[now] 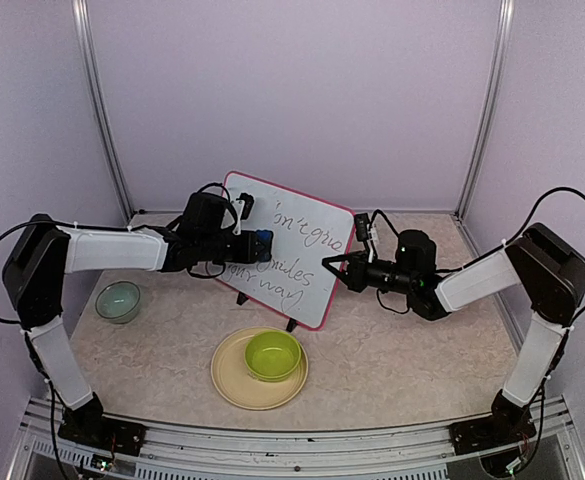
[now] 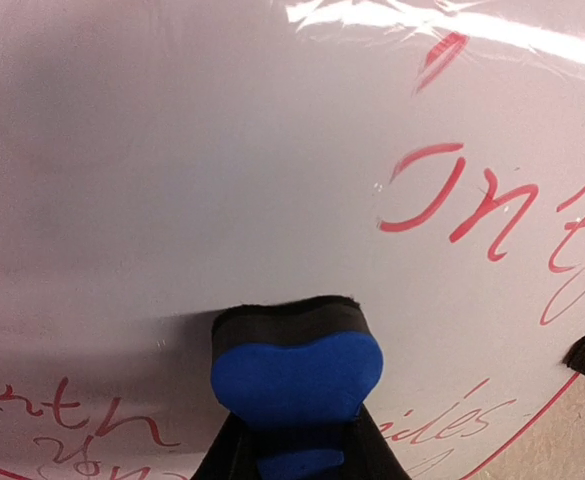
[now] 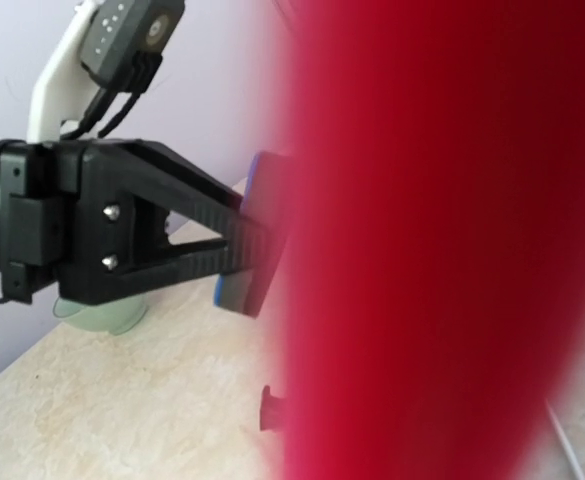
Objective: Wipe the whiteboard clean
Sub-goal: Erase the center of the whiteboard.
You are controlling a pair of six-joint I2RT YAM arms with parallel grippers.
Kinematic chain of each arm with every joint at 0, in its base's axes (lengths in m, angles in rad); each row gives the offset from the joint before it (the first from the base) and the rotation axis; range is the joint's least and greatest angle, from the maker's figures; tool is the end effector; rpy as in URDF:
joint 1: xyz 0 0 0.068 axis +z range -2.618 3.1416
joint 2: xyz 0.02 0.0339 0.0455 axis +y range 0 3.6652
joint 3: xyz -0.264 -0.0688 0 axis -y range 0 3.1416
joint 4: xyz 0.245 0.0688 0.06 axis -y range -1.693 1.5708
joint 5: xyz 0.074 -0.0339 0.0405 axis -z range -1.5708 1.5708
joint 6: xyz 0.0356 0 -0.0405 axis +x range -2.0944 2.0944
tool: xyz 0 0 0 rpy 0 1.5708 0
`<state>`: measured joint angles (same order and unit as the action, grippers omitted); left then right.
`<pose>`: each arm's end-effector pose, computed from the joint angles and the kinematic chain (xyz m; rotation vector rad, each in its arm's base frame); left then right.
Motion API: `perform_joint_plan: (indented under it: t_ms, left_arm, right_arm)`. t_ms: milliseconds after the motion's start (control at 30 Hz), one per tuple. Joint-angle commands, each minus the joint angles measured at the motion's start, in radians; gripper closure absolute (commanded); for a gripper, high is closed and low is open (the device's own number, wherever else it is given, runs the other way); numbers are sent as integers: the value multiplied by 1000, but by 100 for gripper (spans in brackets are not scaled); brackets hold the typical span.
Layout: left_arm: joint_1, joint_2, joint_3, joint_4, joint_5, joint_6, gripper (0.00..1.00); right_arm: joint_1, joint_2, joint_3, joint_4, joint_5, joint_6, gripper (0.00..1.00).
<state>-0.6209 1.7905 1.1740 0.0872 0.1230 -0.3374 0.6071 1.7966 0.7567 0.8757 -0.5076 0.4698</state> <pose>0.3281 -0.2400 0.2232 0.3832 2.1414 -0.6937 0.2846 0.2188 0.1727 -0.5283 1.8023 1.2061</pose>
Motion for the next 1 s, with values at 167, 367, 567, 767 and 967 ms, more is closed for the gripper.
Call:
perform_joint_plan:
  t_ms: [167, 367, 567, 767, 967]
  left_arm:
    - [-6, 47, 166, -123, -4, 21, 99]
    - [-5, 85, 316, -183, -10, 43, 98]
    - [-7, 78, 291, -172, -8, 36, 98]
    - [-14, 57, 134, -106, -6, 6, 98]
    - [-17, 37, 7, -57, -6, -23, 99]
  right_arm:
    - [65, 112, -82, -428, -123, -243, 100]
    - [65, 112, -80, -431, -123, -244, 100]
    - [65, 115, -77, -432, -124, -246, 100]
    - [65, 115, -76, -434, -125, -246, 100]
    - [66, 119, -72, -435, -126, -246, 100]
